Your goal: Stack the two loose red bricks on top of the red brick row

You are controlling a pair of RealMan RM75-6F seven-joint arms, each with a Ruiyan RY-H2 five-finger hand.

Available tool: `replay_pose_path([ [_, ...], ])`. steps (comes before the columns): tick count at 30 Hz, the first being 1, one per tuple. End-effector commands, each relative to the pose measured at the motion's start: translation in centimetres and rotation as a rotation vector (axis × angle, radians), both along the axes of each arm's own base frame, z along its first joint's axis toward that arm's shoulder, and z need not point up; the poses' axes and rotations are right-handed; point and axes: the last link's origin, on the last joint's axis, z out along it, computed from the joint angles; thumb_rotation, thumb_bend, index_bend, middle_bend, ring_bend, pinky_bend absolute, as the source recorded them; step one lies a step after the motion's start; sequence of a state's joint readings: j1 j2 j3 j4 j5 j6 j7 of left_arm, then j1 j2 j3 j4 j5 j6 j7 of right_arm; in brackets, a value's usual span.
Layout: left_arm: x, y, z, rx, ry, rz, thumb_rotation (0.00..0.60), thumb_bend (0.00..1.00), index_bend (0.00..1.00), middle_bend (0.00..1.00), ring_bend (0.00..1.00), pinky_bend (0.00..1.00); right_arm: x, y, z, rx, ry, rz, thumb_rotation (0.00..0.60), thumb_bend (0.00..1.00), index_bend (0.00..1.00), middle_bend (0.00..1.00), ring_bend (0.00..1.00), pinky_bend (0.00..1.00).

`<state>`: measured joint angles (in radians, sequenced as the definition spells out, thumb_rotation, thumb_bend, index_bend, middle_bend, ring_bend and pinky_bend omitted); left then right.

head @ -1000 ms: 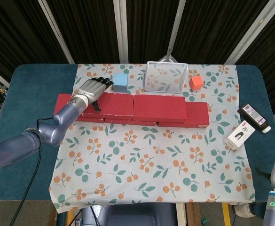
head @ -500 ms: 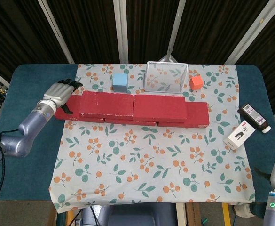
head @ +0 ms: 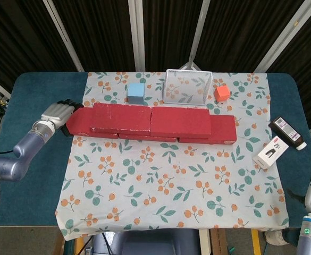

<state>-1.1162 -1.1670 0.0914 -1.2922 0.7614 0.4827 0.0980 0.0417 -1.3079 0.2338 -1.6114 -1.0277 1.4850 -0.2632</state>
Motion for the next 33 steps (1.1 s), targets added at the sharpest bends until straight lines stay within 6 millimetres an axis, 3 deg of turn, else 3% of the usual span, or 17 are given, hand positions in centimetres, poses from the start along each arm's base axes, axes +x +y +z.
replay_pose_path([
  [1, -0.1, 0.0, -0.8, -0.031, 0.012, 0.008, 0.600, 0.00, 0.13, 0.12, 0.00, 0.09, 0.0, 0.0, 0.0, 0.000, -0.001, 0.000, 0.600, 0.05, 0.00, 0.02, 0.00, 0.00],
  [21, 1.3, 0.7, -4.1, -0.099, 0.037, -0.015, 0.600, 0.00, 0.13, 0.12, 0.00, 0.09, -0.1, 0.0, 0.0, -0.008, -0.007, -0.003, 0.600, 0.06, 0.00, 0.02, 0.00, 0.00],
  [29, 1.6, 0.7, -4.1, -0.101, 0.041, -0.021, 0.600, 0.00, 0.13, 0.14, 0.00, 0.09, -0.1, -0.1, -0.1, -0.004, -0.006, -0.003, 0.600, 0.05, 0.00, 0.02, 0.00, 0.00],
  [33, 1.4, 0.8, -3.5, -0.085, 0.048, -0.019, 0.600, 0.00, 0.19, 0.14, 0.00, 0.09, 0.0, -0.1, -0.2, -0.002, -0.006, -0.002, 0.600, 0.06, 0.00, 0.02, 0.00, 0.00],
])
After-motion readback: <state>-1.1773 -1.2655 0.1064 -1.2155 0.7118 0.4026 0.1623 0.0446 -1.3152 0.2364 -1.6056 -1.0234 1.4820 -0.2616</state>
